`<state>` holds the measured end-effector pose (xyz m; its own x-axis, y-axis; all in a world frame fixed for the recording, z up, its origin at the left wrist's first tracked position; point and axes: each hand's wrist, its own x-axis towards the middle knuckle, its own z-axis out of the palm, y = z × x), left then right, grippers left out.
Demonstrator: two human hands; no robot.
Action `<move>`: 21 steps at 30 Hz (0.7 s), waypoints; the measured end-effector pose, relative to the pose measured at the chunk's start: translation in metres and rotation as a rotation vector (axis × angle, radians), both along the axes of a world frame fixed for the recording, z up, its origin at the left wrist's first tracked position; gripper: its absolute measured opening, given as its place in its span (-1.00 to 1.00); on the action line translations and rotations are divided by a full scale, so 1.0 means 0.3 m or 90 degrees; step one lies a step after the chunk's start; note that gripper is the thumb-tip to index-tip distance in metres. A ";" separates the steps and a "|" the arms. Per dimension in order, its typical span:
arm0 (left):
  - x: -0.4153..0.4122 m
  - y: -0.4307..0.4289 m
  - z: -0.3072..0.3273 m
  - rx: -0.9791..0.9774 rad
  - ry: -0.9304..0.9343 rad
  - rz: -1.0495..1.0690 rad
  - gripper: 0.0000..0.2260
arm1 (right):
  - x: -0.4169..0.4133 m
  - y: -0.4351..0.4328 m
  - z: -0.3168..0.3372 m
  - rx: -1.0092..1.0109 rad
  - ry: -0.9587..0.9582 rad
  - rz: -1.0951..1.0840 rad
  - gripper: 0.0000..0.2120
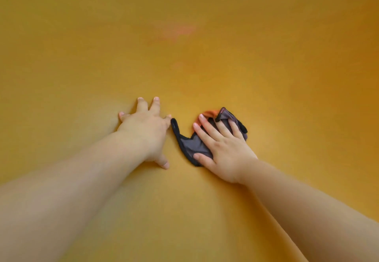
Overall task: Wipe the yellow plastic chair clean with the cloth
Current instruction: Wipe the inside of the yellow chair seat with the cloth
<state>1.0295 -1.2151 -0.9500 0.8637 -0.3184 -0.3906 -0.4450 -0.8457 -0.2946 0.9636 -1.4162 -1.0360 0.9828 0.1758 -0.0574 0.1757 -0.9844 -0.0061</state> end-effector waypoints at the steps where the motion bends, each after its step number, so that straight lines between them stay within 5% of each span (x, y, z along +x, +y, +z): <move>1: -0.003 0.016 0.009 -0.007 0.003 -0.011 0.16 | -0.051 -0.026 -0.003 0.003 0.029 0.022 -0.30; 4: -0.027 0.082 0.038 -0.066 -0.021 -0.031 0.03 | -0.139 -0.128 0.016 -0.006 0.068 0.030 -0.30; 9: -0.093 0.162 0.113 -0.156 -0.099 -0.019 -0.49 | -0.099 -0.133 0.016 -0.006 0.024 -0.130 -0.27; 14: -0.177 0.253 0.202 -0.061 -0.121 -0.051 -0.76 | -0.040 0.062 -0.001 0.072 0.047 -0.281 -0.29; 17: -0.205 0.306 0.187 -0.036 -0.155 -0.049 -0.78 | -0.009 0.242 0.011 0.118 0.064 -0.211 -0.34; 21: -0.236 0.338 0.129 -0.037 -0.136 -0.039 -0.69 | -0.133 0.396 0.028 0.148 0.103 0.051 -0.41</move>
